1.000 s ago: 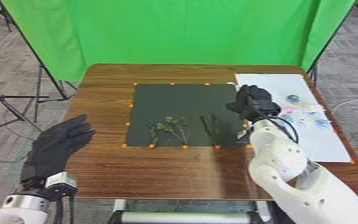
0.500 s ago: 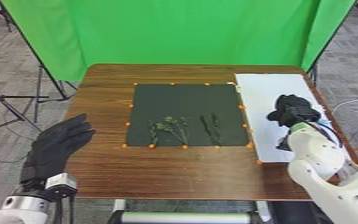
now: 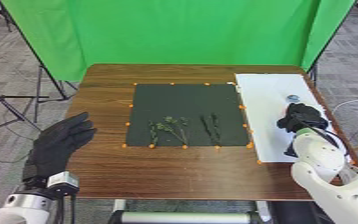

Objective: Arrange flowers

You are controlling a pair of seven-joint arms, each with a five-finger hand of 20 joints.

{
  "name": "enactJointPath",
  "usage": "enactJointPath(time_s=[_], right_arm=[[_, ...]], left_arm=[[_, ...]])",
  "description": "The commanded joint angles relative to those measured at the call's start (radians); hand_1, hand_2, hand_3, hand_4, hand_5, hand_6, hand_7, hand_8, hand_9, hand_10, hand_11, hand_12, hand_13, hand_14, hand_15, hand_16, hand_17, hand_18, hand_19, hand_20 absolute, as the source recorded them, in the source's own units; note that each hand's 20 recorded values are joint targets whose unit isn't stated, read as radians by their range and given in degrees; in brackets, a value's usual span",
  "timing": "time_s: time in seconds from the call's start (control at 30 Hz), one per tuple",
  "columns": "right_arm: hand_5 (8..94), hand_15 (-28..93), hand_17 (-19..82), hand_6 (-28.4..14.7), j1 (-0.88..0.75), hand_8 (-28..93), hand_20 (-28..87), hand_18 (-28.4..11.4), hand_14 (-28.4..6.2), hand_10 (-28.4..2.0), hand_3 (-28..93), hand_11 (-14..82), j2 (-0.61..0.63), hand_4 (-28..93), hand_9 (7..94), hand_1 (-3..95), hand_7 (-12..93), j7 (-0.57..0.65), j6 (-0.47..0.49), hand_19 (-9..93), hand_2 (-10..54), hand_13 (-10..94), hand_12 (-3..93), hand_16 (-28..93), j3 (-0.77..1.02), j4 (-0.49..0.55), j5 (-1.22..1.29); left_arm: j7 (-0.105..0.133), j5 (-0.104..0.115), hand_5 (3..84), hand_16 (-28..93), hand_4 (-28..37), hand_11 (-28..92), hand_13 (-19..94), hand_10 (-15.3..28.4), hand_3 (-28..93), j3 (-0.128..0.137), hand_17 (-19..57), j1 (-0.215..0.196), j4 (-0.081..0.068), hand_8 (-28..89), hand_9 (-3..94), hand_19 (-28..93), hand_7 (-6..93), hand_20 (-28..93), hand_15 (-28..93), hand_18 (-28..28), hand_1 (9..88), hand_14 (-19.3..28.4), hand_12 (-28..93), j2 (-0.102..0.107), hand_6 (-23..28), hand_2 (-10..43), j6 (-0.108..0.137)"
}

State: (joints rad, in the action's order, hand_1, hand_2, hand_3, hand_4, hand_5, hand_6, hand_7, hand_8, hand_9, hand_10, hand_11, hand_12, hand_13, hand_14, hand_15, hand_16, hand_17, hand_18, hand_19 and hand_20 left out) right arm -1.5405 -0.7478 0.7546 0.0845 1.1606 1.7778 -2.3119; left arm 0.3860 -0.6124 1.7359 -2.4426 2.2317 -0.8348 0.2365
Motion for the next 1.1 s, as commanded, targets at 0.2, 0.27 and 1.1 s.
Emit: enactJointPath(time_s=[0.2, 0.27, 1.1], right_arm=[[54.3, 76, 39, -8.3, -0.034, -11, 21, -18.9, -12.1, -19.8, 84, 16.5, 0.007, -25, 50.9, 33.8, 18, 0.034, 0.009, 93, -7.1, 60, 16.7, 15, 0.021, 0.027, -0.013], [53.7, 76, 39, -8.5, -0.045, -11, 21, -18.9, -12.2, -20.3, 84, 16.0, 0.007, -25, 50.3, 33.8, 18, 0.044, 0.011, 93, -7.3, 60, 16.6, 15, 0.028, 0.038, -0.019], [53.1, 77, 43, -8.7, -0.077, -10, 28, -19.3, -12.6, -20.5, 83, 19.1, -0.007, -25, 55.4, 35.5, 17, 0.107, -0.021, 93, -7.6, 63, 17.2, 16, 0.032, 0.017, 0.028]], left_arm=[[-0.001, 0.001, 42.2, -14, -20.7, 34, 22, 21.1, 82, -0.003, -10.0, -0.005, -0.002, -10, 36.4, 59, 17.5, 5, 61, 21.7, 26.6, 26.8, 10, -0.008, 11.8, 4.7, -0.005], [-0.005, -0.001, 42.2, -14, -20.7, 34, 22, 21.1, 82, -0.006, -10.0, -0.002, -0.002, -10, 36.5, 59, 17.5, 5, 61, 21.7, 26.6, 26.9, 10, -0.009, 11.8, 4.7, -0.006], [-0.02, -0.008, 42.2, -14, -20.7, 34, 23, 21.1, 82, -0.009, -10.0, 0.008, -0.004, -10, 36.4, 59, 17.6, 5, 61, 21.7, 26.7, 26.8, 10, -0.014, 11.8, 4.8, -0.012]])
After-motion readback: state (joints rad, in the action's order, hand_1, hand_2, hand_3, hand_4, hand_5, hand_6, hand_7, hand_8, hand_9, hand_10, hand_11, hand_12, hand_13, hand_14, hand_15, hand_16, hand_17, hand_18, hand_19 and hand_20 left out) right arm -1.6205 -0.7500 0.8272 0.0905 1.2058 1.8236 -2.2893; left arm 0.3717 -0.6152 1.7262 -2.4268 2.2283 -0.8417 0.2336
